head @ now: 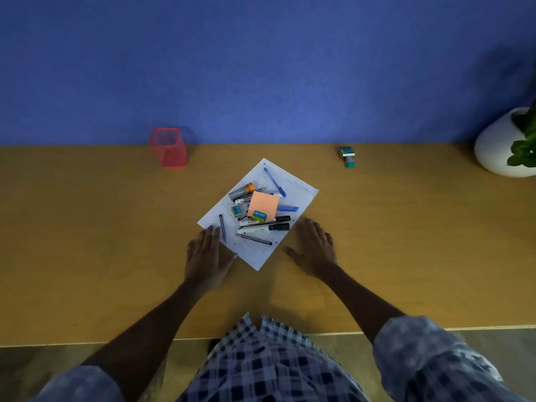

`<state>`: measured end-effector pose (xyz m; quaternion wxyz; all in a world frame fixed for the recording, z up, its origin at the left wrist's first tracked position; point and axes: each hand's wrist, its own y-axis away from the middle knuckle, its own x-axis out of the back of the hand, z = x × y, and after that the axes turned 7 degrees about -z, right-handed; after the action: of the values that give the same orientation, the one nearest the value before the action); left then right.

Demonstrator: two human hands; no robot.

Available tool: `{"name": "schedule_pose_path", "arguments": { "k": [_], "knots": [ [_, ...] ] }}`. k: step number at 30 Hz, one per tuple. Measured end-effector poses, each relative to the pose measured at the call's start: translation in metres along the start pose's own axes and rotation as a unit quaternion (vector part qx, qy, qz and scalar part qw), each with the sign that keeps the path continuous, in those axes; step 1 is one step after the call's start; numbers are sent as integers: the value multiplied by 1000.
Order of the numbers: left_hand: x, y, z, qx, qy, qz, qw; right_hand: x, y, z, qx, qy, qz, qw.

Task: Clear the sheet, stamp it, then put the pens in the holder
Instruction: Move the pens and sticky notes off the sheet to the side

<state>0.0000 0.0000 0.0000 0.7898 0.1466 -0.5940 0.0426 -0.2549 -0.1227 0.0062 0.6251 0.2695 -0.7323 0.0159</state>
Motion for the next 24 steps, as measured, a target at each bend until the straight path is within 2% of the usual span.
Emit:
{"name": "schedule_pose_path", "arguments": {
  "k": [7, 16, 24],
  "knots": [
    [2, -9, 4, 22, -2, 0, 1000, 6, -11, -4, -4, -12, 36, 999],
    [11, -54, 21, -31, 10, 20, 999, 6, -32, -6, -1, -12, -2, 1000],
    [15, -92, 39, -72, 26, 29, 997, 4, -33, -2, 9, -10, 28, 1000]
  ]
}}
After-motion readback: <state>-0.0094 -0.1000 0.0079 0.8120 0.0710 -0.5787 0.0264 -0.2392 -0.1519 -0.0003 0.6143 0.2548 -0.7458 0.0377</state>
